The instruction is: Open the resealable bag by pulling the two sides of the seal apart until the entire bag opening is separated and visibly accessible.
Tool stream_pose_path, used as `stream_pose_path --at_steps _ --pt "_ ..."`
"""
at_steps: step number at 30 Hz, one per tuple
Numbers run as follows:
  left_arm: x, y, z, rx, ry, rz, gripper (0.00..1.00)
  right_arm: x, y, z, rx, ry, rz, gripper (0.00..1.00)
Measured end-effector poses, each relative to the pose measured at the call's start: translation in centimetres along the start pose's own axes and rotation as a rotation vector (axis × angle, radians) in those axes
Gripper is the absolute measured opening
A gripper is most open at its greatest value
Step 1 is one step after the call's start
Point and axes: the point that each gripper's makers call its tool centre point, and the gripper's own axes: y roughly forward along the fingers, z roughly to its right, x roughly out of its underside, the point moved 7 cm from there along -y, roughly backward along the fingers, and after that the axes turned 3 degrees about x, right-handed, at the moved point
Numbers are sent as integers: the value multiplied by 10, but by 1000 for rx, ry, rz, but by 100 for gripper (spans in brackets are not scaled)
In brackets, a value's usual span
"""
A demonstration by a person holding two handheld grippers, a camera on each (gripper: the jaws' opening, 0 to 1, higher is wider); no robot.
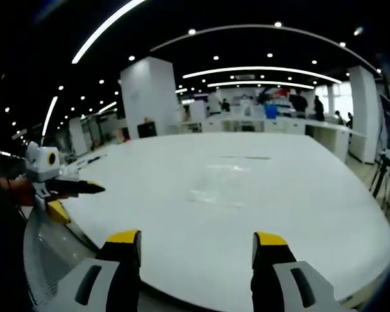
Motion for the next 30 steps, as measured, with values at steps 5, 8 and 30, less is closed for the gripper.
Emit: stream_pose_path --at_steps 5,8,30 --pt "-1 -1 0 5 -10 8 97 1 0 0 -2 -1 -3 67" --pt "0 0 0 6 -6 0 97 1 0 0 -3 -1 -5 67" --pt "1 -2 -2 -9 11 -17 96 2 1 -1 -6 -3 -15 66"
